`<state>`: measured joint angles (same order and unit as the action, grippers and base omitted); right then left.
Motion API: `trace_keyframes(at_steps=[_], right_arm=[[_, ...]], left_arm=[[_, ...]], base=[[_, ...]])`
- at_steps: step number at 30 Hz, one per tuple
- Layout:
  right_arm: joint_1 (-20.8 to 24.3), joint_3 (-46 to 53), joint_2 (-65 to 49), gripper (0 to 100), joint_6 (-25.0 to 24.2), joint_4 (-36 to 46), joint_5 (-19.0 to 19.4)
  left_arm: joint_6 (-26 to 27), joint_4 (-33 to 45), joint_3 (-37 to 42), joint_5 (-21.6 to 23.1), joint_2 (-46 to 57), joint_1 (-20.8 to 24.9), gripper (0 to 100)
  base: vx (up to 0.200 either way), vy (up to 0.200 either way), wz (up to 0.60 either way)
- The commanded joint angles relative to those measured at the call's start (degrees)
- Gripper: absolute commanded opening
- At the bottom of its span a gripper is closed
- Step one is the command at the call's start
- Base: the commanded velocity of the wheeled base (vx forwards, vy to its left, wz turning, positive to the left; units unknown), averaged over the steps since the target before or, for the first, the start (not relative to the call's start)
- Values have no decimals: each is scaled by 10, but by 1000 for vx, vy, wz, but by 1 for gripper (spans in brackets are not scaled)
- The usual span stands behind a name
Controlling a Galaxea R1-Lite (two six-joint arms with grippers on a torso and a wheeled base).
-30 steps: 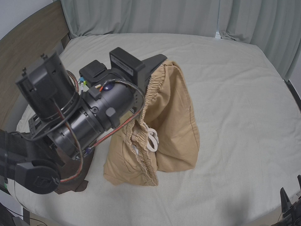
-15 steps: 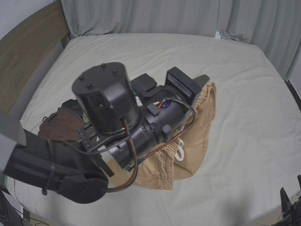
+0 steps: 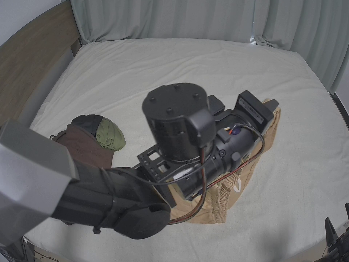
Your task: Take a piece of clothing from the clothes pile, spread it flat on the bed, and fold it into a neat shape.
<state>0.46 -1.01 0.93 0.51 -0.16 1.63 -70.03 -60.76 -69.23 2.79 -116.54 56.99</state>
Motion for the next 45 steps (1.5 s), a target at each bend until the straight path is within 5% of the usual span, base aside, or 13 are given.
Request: trace_keyframes(at_steps=[1, 18, 30, 45], right_arm=[[1, 10, -9, 100, 0, 0, 0], [0, 10, -9, 100, 0, 0, 0], [0, 10, -9, 100, 0, 0, 0], [0, 9, -9, 100, 0, 0, 0]], left_arm=[[-15, 35, -48, 6, -14, 17, 0], [-91, 109, -158, -16, 32, 49, 0], [-21, 43, 80, -3, 98, -44, 0], [14, -59, 203, 11, 101, -77, 0]], base=[[0, 0, 0], [0, 0, 0], [0, 0, 0], [0, 0, 0]])
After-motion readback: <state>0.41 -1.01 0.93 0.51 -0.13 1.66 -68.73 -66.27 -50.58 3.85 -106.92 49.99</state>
